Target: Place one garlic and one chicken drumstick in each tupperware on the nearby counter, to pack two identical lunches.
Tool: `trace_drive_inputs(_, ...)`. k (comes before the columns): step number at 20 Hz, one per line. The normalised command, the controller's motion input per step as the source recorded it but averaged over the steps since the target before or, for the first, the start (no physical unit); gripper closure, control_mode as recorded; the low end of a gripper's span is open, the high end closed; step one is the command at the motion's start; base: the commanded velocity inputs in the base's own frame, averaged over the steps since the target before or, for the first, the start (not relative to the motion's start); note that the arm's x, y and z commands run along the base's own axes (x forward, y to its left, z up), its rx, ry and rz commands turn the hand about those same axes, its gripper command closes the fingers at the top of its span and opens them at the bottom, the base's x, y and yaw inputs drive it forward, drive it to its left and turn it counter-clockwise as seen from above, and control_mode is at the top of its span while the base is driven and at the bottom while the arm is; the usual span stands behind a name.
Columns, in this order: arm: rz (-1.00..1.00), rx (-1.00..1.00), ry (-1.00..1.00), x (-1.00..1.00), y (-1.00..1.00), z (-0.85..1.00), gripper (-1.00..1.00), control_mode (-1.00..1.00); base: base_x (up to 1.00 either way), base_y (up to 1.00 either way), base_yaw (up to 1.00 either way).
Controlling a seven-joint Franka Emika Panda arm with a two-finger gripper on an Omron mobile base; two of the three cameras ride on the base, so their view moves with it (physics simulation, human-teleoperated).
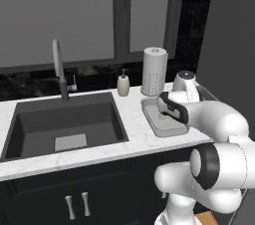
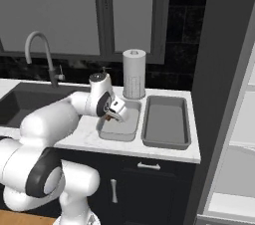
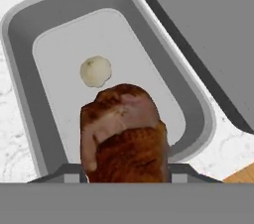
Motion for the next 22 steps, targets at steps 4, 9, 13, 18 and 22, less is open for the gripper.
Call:
trace_drive_inputs(4, 0.0, 0.0, 0.0, 0.43, 0.01, -0.31, 1.0, -1.0, 0.0, 0.0, 0.0)
trace_drive_inputs(9, 0.0, 0.0, 0.0, 0.39, -0.07, -0.26, 1.0, -1.0, 0.0, 0.0, 0.0)
trace_drive_inputs(13, -0.02, 0.0, 0.0, 0.27, -0.16, -0.24, 1.0, -1.0, 0.0, 0.0, 0.0)
trace_drive_inputs(18, -0.01, 0.0, 0.0, 0.19, -0.25, -0.2, 1.0, -1.0, 0.0, 0.0, 0.0)
trace_drive_inputs(22, 0.0, 0.0, 0.0, 0.27, -0.05, -0.21, 1.0, -1.0, 0.0, 0.0, 0.0)
